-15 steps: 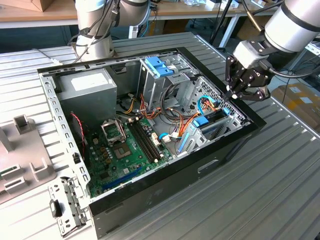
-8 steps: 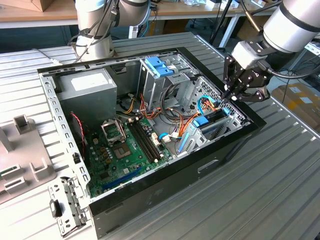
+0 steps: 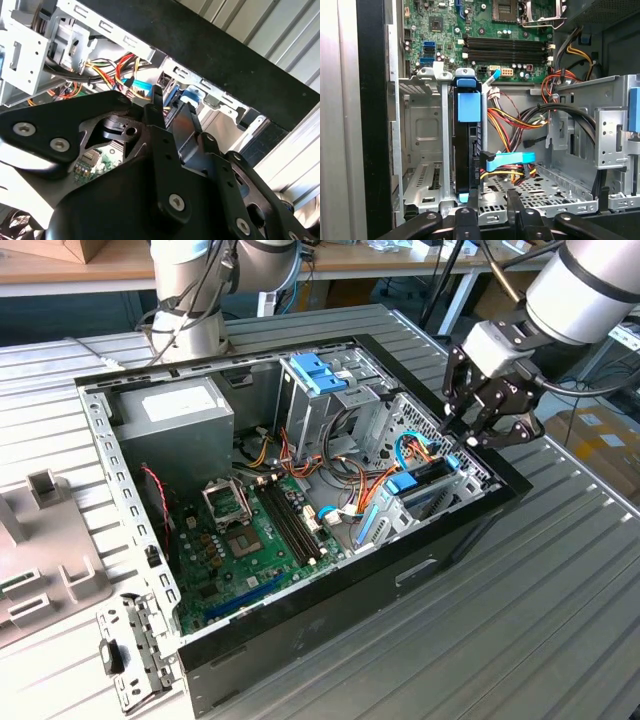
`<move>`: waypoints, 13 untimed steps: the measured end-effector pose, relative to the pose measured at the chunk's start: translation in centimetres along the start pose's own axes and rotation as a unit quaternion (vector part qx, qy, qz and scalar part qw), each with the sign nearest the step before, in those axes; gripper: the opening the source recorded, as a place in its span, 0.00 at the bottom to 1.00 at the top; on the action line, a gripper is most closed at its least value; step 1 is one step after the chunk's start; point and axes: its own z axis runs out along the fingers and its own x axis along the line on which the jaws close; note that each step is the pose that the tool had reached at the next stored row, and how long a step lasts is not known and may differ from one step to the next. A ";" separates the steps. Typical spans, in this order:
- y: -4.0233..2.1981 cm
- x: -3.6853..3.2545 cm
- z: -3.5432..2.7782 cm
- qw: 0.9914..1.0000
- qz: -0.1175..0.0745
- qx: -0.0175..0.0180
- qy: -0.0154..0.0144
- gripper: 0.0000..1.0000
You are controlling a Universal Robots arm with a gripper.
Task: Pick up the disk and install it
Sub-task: 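Insert the second disk wire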
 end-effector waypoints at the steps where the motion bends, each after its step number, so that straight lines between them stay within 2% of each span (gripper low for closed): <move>1: 0.24 0.00 -0.05 1.000 0.000 0.000 0.000 0.36; 2: 0.55 0.00 -0.09 1.000 0.000 0.001 0.000 0.36; 3: 1.26 0.02 -0.12 1.000 0.000 0.002 0.000 0.36; 6: 2.18 0.10 -0.17 1.000 0.000 0.002 0.000 0.36; 11: 2.92 0.28 -0.08 1.000 0.000 0.002 0.000 0.36; 13: 2.99 0.42 0.04 1.000 -0.001 0.002 0.000 0.36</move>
